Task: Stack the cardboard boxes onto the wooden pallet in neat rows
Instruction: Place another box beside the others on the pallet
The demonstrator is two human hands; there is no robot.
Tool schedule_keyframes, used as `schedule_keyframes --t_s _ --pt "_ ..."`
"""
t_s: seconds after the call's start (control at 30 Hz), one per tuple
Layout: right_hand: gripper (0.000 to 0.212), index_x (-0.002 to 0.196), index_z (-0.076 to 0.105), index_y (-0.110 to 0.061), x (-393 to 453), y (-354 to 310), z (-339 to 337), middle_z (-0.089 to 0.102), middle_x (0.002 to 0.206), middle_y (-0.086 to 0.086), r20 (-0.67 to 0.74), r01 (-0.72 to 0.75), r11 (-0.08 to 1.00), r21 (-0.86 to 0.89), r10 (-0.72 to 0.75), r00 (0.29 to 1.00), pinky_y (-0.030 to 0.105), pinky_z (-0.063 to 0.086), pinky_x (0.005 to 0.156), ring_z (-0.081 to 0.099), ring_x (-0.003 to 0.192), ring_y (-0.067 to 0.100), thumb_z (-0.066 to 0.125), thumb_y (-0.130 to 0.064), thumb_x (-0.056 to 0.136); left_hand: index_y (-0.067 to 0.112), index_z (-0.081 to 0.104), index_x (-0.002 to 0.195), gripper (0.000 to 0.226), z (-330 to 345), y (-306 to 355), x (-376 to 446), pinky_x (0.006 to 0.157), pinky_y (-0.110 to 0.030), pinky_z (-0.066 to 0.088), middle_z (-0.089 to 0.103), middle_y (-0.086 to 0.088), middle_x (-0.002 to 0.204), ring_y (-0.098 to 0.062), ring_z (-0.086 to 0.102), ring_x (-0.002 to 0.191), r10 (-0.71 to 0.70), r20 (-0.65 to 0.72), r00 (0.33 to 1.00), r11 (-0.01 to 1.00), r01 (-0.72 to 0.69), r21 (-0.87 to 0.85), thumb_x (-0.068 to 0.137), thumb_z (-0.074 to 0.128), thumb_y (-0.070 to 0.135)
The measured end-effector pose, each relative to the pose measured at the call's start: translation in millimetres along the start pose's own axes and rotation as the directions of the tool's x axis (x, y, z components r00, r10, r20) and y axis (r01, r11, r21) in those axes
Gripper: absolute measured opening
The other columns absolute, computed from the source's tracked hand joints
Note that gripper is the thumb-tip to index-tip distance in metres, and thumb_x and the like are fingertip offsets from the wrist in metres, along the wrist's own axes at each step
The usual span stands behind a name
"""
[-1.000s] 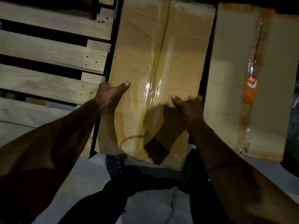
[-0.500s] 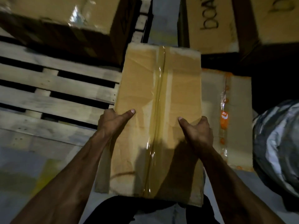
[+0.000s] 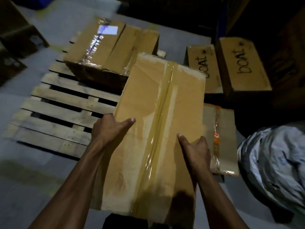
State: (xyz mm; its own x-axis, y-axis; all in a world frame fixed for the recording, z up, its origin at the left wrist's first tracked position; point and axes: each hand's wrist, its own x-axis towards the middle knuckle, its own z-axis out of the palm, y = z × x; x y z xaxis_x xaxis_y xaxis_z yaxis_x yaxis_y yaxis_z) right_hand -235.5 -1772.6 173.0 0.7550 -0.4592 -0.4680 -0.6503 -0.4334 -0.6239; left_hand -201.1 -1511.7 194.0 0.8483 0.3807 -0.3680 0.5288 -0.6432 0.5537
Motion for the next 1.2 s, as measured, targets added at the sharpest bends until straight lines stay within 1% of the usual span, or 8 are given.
schedule_keyframes --t_s 0.27,0.43,0.6,0.73,0.83,0.93,1.1,1.2 --pt "0.071 0.125 0.047 -0.014 -115.9 7.4 -16.3 0.059 0.117 0.010 0.047 0.130 0.991 -0.023 -0.129 0.991 0.043 0.049 0.088 0.056 0.106 0.033 0.065 -0.065 0.080 0.017 0.066 0.094 0.059 -64.5 -62.1 -106.8 0.069 -0.037 0.059 0.069 -0.003 0.079 -0.025 0.066 0.070 -0.054 -0.117 0.992 0.997 0.047 -0.060 0.077 0.066 0.074" --pt "0.075 0.127 0.047 -0.014 -187.9 16.6 -17.4 0.060 0.121 0.013 0.077 0.193 0.979 -0.061 -0.188 0.979 0.046 0.049 0.092 0.056 0.109 0.037 0.064 -0.068 0.078 0.016 0.066 0.090 0.064 -105.6 -101.7 -175.6 0.066 -0.033 0.056 0.069 -0.006 0.079 -0.028 0.067 0.072 -0.108 -0.190 0.976 0.993 0.096 -0.069 0.073 0.065 0.077" --pt "0.080 0.132 0.043 -0.013 -249.7 2.6 -9.8 0.056 0.129 0.013 0.117 0.257 0.963 -0.081 -0.247 0.962 0.047 0.048 0.095 0.054 0.115 0.037 0.063 -0.069 0.079 0.015 0.065 0.093 0.069 -154.5 -138.1 -219.5 0.073 -0.044 0.061 0.070 -0.008 0.084 -0.030 0.068 0.074 -0.138 -0.194 0.971 0.986 0.115 -0.125 0.070 0.062 0.081" --pt "0.078 0.128 0.043 -0.015 -278.2 -19.4 16.2 0.056 0.125 0.012 0.141 0.315 0.945 -0.086 -0.302 0.943 0.049 0.048 0.094 0.054 0.112 0.035 0.061 -0.072 0.077 0.016 0.063 0.093 0.065 -187.8 -168.3 -222.2 0.070 -0.044 0.061 0.069 -0.007 0.083 -0.029 0.067 0.073 -0.172 -0.229 0.958 0.975 0.133 -0.176 0.073 0.064 0.078" --pt "0.074 0.127 0.045 -0.014 -293.7 -43.5 46.3 0.057 0.124 0.012 0.155 0.325 0.938 -0.125 -0.305 0.940 0.042 0.046 0.090 0.054 0.112 0.036 0.061 -0.070 0.080 0.017 0.063 0.095 0.065 -213.9 -196.3 -207.2 0.070 -0.045 0.062 0.069 -0.005 0.083 -0.028 0.068 0.072 -0.170 -0.233 0.957 0.971 0.122 -0.204 0.071 0.063 0.078" --pt "0.075 0.128 0.047 -0.014 -312.7 -73.5 91.2 0.057 0.125 0.012 0.136 0.332 0.932 -0.147 -0.313 0.940 0.038 0.041 0.083 0.054 0.112 0.036 0.061 -0.070 0.080 0.018 0.065 0.096 0.065 -247.4 -229.3 -182.0 0.066 -0.039 0.059 0.068 -0.004 0.082 -0.027 0.066 0.071 -0.180 -0.252 0.951 0.970 0.129 -0.207 0.073 0.062 0.079" --pt "0.075 0.123 0.049 -0.019 -341.9 -125.7 159.8 0.059 0.113 0.005 0.130 0.356 0.925 -0.133 -0.340 0.932 0.043 0.050 0.084 0.057 0.101 0.030 0.059 -0.076 0.075 0.019 0.065 0.100 0.055 -310.7 -271.3 -140.7 0.069 -0.037 0.059 0.068 -0.002 0.085 -0.022 0.064 0.071 -0.191 -0.274 0.943 0.963 0.125 -0.240 0.080 0.064 0.071" --pt "0.075 0.125 0.047 -0.020 -354.2 -160.7 189.8 0.059 0.115 0.004 0.132 0.389 0.914 -0.113 -0.374 0.918 0.043 0.050 0.086 0.057 0.104 0.030 0.061 -0.074 0.075 0.020 0.064 0.102 0.064 -345.6 -288.8 -116.4 0.072 -0.042 0.061 0.068 -0.002 0.088 -0.025 0.066 0.074 -0.211 -0.296 0.932 0.958 0.136 -0.253 0.074 0.061 0.077"
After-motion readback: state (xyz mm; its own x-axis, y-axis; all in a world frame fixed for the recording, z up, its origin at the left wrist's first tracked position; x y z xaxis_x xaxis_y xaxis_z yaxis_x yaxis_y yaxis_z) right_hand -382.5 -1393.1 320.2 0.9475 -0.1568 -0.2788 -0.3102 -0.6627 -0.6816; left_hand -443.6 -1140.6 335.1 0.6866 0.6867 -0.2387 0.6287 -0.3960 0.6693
